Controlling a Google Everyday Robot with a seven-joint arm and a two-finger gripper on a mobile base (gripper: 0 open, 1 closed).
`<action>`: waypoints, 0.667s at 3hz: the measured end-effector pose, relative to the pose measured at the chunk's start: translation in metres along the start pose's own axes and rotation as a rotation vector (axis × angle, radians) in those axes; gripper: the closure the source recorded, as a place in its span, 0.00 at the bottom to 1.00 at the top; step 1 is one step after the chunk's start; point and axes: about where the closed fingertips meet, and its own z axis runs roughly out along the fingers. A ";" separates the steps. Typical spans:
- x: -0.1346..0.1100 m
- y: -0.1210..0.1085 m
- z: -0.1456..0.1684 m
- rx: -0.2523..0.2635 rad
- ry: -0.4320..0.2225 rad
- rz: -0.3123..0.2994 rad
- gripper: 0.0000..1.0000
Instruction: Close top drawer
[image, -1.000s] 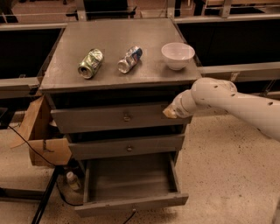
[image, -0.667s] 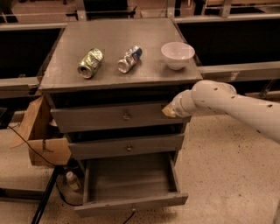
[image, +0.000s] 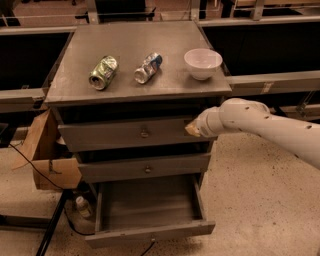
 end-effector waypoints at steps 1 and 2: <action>0.000 -0.002 -0.001 0.005 -0.017 0.010 1.00; 0.005 -0.008 -0.006 0.008 -0.044 0.048 1.00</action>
Offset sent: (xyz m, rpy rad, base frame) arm -0.0020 -0.0310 0.0088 0.1133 -0.0268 -0.0706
